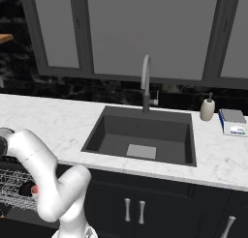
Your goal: Pick up the cup and bowl from the counter, place them in the dishwasher, and close the dishwasher door.
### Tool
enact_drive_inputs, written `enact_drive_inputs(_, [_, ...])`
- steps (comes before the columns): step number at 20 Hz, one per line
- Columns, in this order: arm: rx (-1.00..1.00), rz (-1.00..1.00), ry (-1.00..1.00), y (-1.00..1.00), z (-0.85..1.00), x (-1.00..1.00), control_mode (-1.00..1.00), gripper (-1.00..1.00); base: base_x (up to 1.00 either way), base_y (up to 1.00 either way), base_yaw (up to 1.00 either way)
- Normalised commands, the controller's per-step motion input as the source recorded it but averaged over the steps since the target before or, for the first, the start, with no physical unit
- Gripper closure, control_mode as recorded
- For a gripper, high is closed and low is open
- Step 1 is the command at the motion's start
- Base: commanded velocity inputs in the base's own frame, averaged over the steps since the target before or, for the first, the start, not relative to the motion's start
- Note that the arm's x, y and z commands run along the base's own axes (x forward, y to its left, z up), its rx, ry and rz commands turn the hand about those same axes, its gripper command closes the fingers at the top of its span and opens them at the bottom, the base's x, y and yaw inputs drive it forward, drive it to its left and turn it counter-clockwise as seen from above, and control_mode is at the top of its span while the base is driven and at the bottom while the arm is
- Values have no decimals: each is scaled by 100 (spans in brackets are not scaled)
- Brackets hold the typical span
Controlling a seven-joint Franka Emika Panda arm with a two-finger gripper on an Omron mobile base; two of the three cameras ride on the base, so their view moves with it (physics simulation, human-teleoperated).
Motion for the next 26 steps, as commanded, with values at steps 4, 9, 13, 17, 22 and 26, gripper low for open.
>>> enact_drive_inputs(4, [-31,19,-9,9,-100,7,-100,-100,0,0,0])
enact_drive_inputs(9, [-33,23,-30,15,-100,44,-100,-100,0,0,0])
enact_drive_inputs(13, [-31,36,-44,16,-100,45,-100,-100,0,0,0])
enact_drive_inputs(17, [-27,38,-52,28,-89,46,-100,-100,0,0,0])
enact_drive_inputs(22, [-20,36,-50,31,-53,76,-100,-100,0,0,0])
enact_drive_inputs(26, [-19,28,-45,24,-32,96,-100,-100,0,0,0])
